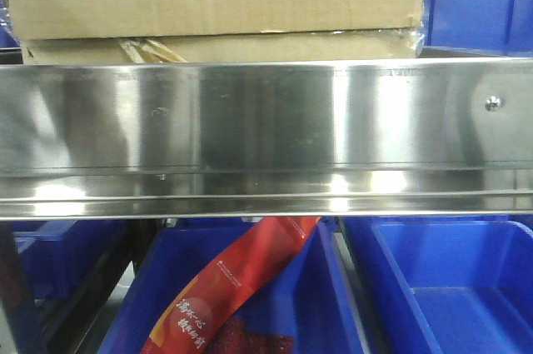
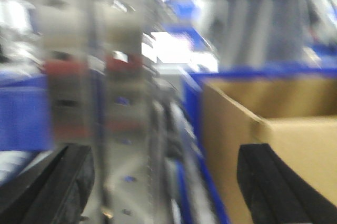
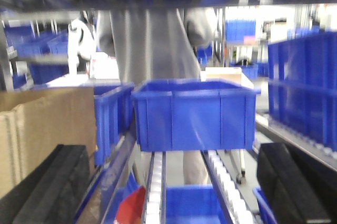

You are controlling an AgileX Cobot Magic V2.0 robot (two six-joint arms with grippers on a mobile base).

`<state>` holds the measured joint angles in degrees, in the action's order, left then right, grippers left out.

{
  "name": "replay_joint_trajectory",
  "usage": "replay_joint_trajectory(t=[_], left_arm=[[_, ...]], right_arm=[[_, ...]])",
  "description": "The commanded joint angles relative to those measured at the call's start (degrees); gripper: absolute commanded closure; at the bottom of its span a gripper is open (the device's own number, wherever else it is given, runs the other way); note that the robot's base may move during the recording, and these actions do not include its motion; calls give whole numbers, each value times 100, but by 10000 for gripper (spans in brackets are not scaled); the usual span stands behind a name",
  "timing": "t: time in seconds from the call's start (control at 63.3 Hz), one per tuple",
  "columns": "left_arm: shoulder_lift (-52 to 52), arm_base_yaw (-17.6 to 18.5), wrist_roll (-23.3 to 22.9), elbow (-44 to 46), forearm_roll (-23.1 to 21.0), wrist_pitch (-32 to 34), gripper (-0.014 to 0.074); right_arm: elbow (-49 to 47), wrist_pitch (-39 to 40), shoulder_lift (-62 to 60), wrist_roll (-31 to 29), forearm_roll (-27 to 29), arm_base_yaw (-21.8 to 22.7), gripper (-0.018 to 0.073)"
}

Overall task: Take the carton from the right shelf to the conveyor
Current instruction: 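Clamp the carton's side walls with both grippers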

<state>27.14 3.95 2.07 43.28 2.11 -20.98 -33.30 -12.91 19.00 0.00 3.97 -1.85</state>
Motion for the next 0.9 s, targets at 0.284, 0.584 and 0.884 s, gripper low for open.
replay_joint_trajectory(t=[0.284, 0.584, 0.884], left_arm=[[2078, 2139, 284, 2306, -39, -1039, 130], [4052, 2196, -602, 4684, 35, -2374, 130], [5569, 2004, -1862, 6433, 1690, -4127, 130]], right_arm=[[-1765, -653, 1629, -35, -24, -1092, 21], [-4494, -2754, 3777, -35, -24, -1731, 21], [-7692, -5260, 6041, 152, -12, -1731, 21]])
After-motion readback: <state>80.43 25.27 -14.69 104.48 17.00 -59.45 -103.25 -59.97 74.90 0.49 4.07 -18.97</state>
